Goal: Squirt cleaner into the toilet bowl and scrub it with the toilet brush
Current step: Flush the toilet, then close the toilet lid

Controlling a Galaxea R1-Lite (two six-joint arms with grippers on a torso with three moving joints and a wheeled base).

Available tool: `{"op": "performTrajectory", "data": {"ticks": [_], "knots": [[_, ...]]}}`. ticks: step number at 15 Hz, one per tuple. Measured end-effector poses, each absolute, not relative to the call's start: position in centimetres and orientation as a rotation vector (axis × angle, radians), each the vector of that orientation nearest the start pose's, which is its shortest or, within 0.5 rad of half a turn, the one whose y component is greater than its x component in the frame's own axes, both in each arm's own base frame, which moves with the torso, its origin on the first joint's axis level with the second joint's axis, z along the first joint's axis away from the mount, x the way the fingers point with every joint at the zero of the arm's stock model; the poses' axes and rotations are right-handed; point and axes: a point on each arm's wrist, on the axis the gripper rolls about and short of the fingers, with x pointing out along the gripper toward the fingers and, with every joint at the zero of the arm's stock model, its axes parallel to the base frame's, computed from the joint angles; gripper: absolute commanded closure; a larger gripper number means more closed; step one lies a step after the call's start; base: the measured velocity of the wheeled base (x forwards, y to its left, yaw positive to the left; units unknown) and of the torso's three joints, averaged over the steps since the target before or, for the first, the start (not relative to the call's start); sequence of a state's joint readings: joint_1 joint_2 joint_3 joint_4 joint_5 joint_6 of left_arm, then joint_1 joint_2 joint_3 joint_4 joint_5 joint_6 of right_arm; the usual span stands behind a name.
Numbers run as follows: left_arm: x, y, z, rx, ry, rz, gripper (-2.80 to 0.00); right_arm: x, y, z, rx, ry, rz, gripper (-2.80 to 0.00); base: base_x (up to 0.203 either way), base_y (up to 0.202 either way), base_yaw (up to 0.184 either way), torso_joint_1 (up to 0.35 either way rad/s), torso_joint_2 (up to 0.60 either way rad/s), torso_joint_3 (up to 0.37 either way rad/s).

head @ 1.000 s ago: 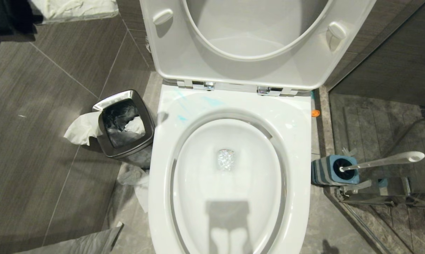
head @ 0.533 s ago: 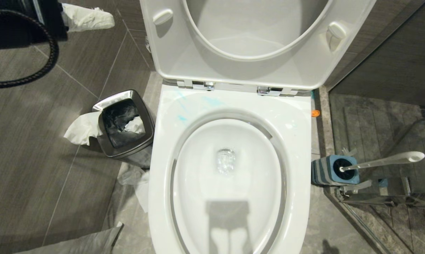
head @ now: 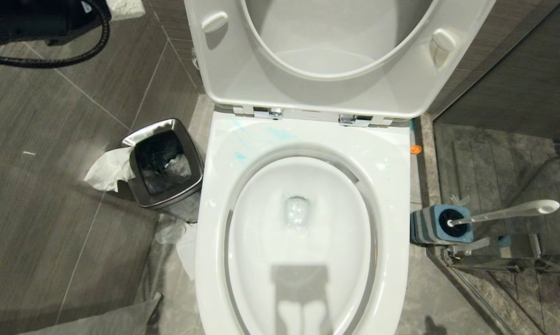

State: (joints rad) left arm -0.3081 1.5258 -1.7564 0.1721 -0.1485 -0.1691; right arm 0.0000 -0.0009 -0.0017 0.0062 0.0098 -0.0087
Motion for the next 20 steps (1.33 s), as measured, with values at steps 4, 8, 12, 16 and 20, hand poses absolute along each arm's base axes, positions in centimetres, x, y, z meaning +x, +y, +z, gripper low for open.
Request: {"op": "performTrajectory", "data": {"ticks": [4,8,12,16,20], "knots": [[27.7,-6.7,42.9,-0.191,-0.174,-0.543,0.00,-2.3,0.0,7.5,-0.009,0.003,0.009,0.00,0.000,0.000,0.000,0.000,0.00,0.000],[29.3,-5.9,42.3,-0.183,-0.153,-0.662,0.00,-2.3,0.0,7.5,-0.008,0.003,0.010,0.00,0.000,0.000,0.000,0.000,0.00,0.000],[29.6,-5.3,42.2,-0.181,-0.133,-0.783,0.00,-2.3,0.0,7.5,-0.009,0.004,0.010,0.00,0.000,0.000,0.000,0.000,0.00,0.000],[30.6,-5.5,42.2,-0.146,-0.188,-0.891,0.00,-2.3,0.0,7.5,-0.009,0.004,0.009,0.00,0.000,0.000,0.000,0.000,0.00,0.000],[31.6,-6.2,41.8,-0.123,-0.228,-0.953,0.00,-2.3,0.0,7.5,-0.009,0.003,0.010,0.00,0.000,0.000,0.000,0.000,0.00,0.000]]}}
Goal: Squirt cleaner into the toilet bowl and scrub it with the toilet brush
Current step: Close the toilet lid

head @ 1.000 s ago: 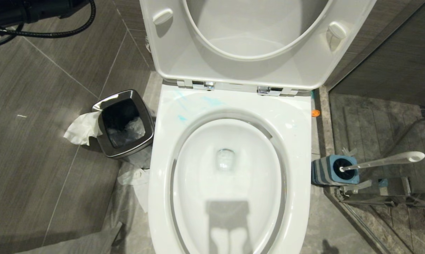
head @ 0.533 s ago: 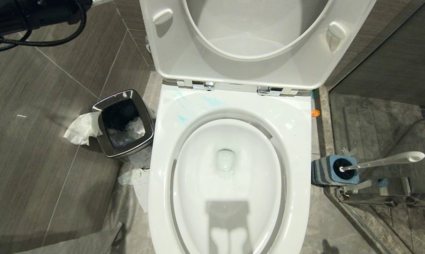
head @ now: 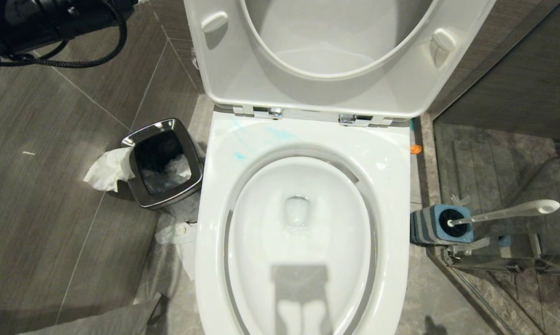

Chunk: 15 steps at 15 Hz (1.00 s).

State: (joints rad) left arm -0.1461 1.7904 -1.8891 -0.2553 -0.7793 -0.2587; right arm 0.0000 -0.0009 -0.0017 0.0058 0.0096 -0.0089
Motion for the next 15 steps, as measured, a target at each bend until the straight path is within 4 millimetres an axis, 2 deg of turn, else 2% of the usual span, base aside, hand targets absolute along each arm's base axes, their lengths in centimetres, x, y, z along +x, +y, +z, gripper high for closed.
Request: {"op": "performTrajectory", "data": {"ticks": [10,15], "knots": [[33.2,-8.1,41.4,-0.149,-0.274,-1.037,0.00,-2.3,0.0,7.5,-0.009,0.003,0.009,0.00,0.000,0.000,0.000,0.000,0.00,0.000],[33.3,-8.6,41.1,-0.176,-0.225,-1.141,0.00,-2.3,0.0,7.5,-0.009,0.003,0.009,0.00,0.000,0.000,0.000,0.000,0.00,0.000]]}}
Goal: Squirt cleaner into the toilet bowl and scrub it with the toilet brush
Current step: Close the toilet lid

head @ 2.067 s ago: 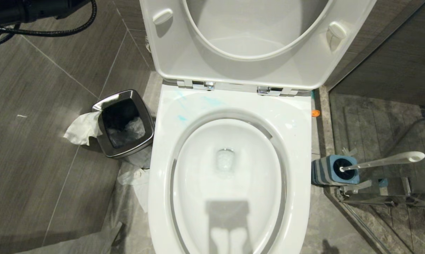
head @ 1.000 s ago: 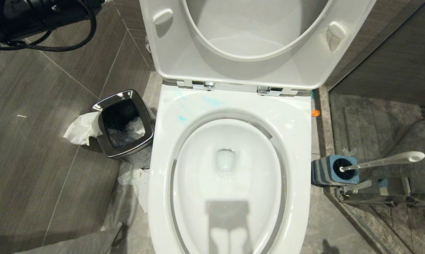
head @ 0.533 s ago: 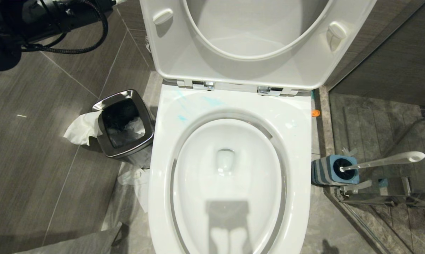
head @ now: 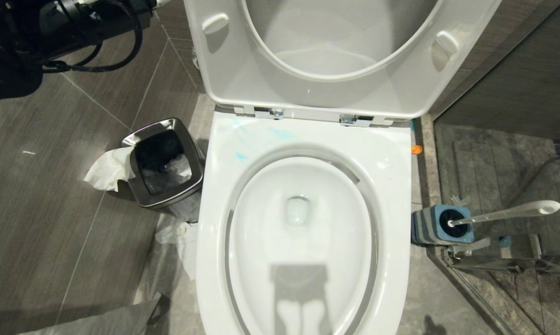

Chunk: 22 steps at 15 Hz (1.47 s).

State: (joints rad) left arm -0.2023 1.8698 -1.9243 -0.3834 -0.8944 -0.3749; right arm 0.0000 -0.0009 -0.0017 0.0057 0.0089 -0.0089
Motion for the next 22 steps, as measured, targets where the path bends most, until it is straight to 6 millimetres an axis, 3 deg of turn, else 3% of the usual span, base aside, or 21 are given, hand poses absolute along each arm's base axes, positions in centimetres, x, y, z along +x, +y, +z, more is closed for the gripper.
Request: {"op": "performTrajectory", "data": {"ticks": [9,22], "knots": [[32.7,-7.3,40.6,-0.144,-0.123,-1.320,0.00,-2.3,0.0,7.5,-0.009,0.003,0.009,0.00,0.000,0.000,0.000,0.000,0.00,0.000],[24.7,-4.2,40.5,-0.207,-0.026,-1.297,0.00,-2.3,0.0,7.5,-0.009,0.003,0.010,0.00,0.000,0.000,0.000,0.000,0.00,0.000]]}}
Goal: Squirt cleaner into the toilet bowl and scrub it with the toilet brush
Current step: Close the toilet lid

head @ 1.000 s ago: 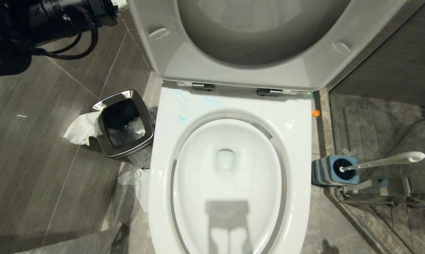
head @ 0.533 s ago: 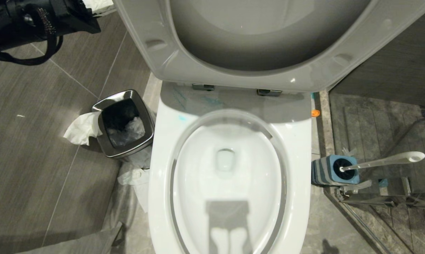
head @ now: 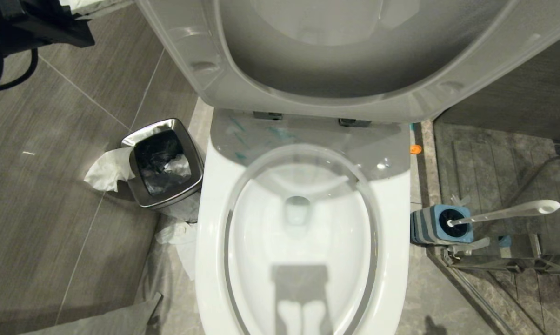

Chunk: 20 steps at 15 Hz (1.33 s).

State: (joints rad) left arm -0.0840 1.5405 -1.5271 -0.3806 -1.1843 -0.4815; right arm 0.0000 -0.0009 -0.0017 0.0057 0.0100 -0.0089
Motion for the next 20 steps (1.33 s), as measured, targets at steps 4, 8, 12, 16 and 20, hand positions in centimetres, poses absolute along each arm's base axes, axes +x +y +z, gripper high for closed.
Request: {"op": "performTrajectory", "data": {"ticks": [4,8,12,16,20], "knots": [[23.0,-4.0,40.8,-0.204,-0.035,-1.296,0.00,-2.3,0.0,7.5,-0.009,0.003,0.009,0.00,0.000,0.000,0.000,0.000,0.00,0.000],[21.9,-3.8,40.8,-0.195,-0.038,-1.303,0.00,-2.3,0.0,7.5,-0.008,0.003,0.010,0.00,0.000,0.000,0.000,0.000,0.00,0.000],[21.7,-3.8,40.6,-0.186,-0.021,-1.337,0.00,-2.3,0.0,7.5,-0.008,0.004,0.009,0.00,0.000,0.000,0.000,0.003,0.00,0.148],[21.6,-3.8,40.4,-0.190,-0.013,-1.337,0.00,-2.3,0.0,7.5,-0.009,0.004,0.010,0.00,0.000,0.000,0.000,0.001,0.00,0.200],[21.2,-3.7,40.0,-0.196,-0.001,-1.340,0.00,-2.3,0.0,7.5,-0.009,0.004,0.010,0.00,0.000,0.000,0.000,0.001,0.01,0.209]]}}
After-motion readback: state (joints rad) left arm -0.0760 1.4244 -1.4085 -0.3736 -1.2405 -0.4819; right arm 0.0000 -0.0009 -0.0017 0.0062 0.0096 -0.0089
